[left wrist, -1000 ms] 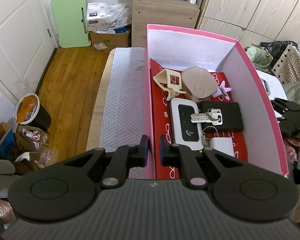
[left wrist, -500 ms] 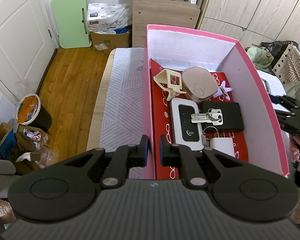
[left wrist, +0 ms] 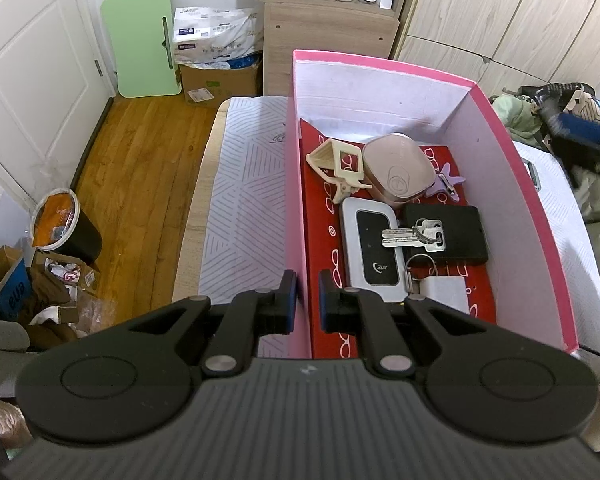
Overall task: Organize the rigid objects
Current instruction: 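Carry the black battery into the box onto the white router and release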
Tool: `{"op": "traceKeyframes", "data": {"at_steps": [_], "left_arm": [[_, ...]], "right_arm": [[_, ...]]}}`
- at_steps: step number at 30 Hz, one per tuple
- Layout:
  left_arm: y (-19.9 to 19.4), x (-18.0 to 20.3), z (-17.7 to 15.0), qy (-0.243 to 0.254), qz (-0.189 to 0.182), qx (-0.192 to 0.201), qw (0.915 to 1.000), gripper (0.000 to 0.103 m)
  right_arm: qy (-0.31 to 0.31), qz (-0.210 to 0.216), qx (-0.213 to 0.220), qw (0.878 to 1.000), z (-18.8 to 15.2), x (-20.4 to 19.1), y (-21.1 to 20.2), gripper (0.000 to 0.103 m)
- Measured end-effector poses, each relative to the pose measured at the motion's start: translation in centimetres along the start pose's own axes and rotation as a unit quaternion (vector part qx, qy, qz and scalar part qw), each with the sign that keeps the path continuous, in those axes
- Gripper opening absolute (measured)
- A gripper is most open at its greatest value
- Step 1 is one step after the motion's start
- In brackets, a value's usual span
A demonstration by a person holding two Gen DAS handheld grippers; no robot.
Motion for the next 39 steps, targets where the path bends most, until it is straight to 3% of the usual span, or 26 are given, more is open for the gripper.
{"op": "traceKeyframes", "data": {"at_steps": [2,4,8,11,20,24,28,34,39], "left_arm": [[0.0,0.0,0.0,0.0,-0.002,0.002,1.0,0.009],[0.0,-0.1,0.0,-0.004,-0.006,0.005,1.0,0.009],[0.0,-0.2,-0.1,-0.007,-0.012,0.007,0.9999,0.009],[0.0,0.0,-0.1,0.005,-0.01,0.008,0.9999,0.009],[-0.2,-0.1,-0.2,-0.001,-0.017,0.015,0.9997,0.009],[-0.2,-0.2,-0.2,0.0,-0.015,0.014,0.9998,0.009],[-0.1,0.0,-0.1,0.003,-0.012,0.012,0.9998,0.009],[-0.2,-0.1,-0.3,0.003,-0.012,0.013,0.9998,0.009],[-0.2,-0.1,-0.4,0.004,-0.01,0.012,0.9999,0.009]], "right_arm": [[0.037,0.053,-0.053,0.996,0.1,-1.5,2.0,0.054],[0.067,0.076,-0.098,0.99,0.0,-2.5,4.3,0.054],[0.062,0.074,-0.148,0.984,-0.7,-3.9,7.3,0.054],[0.069,0.091,-0.204,0.972,-2.1,-6.0,10.0,0.054],[0.113,0.08,-0.27,0.953,-4.6,-6.0,13.6,0.055],[0.116,0.101,-0.249,0.956,-3.8,-6.1,12.7,0.055],[0.109,0.11,-0.171,0.973,-1.0,-4.5,8.1,0.057],[0.121,0.042,-0.123,0.984,-1.0,1.6,2.5,0.057],[0.128,-0.013,-0.103,0.986,-2.1,6.3,0.1,0.057]]}}
Point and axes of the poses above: each gripper's, at about its wrist camera, not at the fingertips, and y roughly the way its jaws point, x to its right, z to its top, the point moved 9 cm from there along y, roughly the way its jaws point, and after that the axes turned 3 degrees about x, right-handed, at the moved point
